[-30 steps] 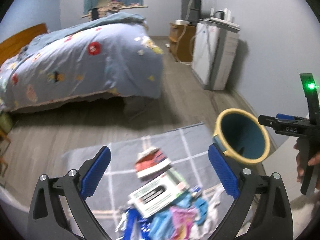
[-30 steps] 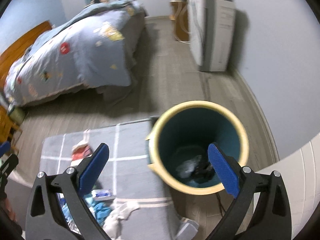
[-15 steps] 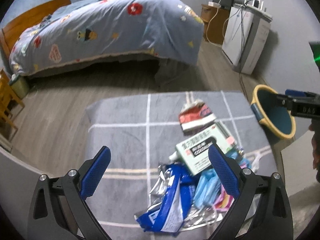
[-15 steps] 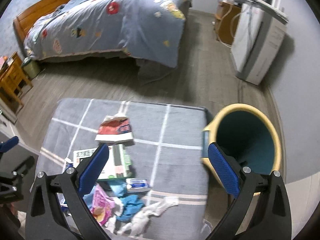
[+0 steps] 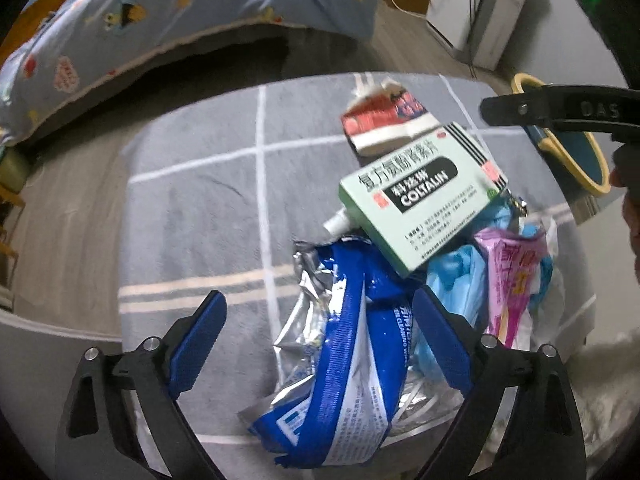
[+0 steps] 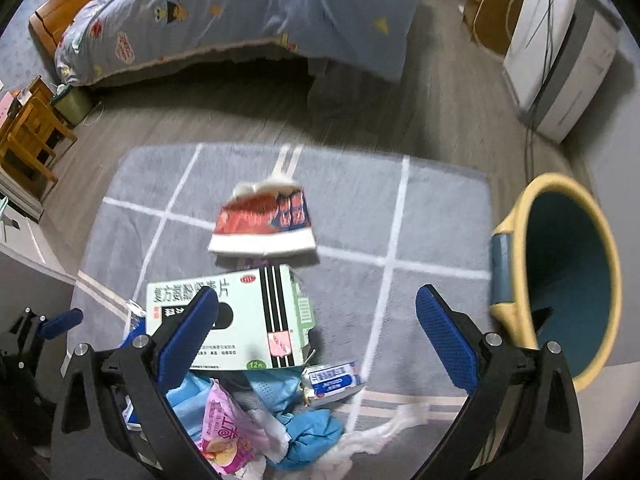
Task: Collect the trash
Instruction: 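Move both grippers back over the trash pile on the mat, then grasp the blue snack wrapper with the left gripper while the right grasps the COLTALIN box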
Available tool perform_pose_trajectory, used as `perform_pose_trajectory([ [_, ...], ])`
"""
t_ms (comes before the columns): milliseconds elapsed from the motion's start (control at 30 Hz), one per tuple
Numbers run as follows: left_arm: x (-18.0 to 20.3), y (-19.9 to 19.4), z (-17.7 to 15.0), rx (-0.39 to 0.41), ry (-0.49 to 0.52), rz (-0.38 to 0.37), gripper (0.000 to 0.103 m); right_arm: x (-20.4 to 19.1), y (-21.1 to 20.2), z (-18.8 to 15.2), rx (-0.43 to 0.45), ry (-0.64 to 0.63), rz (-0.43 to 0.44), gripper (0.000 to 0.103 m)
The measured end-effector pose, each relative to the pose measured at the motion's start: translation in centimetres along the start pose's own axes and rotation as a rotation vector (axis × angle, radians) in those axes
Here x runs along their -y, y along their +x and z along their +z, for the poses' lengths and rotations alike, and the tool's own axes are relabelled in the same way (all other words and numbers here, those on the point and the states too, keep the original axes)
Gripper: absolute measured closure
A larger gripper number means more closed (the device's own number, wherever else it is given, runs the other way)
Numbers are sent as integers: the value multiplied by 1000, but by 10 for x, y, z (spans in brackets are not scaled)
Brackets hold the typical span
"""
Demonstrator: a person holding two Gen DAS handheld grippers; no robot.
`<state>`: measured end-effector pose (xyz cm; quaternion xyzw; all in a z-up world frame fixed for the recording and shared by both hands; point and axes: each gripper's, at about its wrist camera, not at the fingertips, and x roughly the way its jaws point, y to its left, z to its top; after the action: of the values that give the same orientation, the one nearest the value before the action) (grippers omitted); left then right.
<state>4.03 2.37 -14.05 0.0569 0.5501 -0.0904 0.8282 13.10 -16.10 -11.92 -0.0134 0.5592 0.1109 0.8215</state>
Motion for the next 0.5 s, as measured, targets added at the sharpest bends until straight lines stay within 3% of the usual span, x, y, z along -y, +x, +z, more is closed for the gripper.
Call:
perform_pose_trajectory([
  [133,-2,8,-2,-53,-22,-33,31,6,20,-3,-51,57,70,6],
  [233,-5,15,-3,-94,-30,-55,50,7,29,-5,-82,89,137,6],
  [300,-3,19,-5,-118,-21,-75,68,5,34,-6,-100,93,162,6],
  [333,-2,20,-5,-122,-14,-80,71,3,36,-7,-110,91,179,6],
  [367,1,20,-5,-124,-1,-82,77,1,38,-8,-121,84,191,8],
  [433,6,20,-4,-127,28,-70,78,-3,40,-9,-140,67,195,20],
  [500,9,20,-5,-127,40,-61,81,-5,38,-10,-140,63,219,39],
])
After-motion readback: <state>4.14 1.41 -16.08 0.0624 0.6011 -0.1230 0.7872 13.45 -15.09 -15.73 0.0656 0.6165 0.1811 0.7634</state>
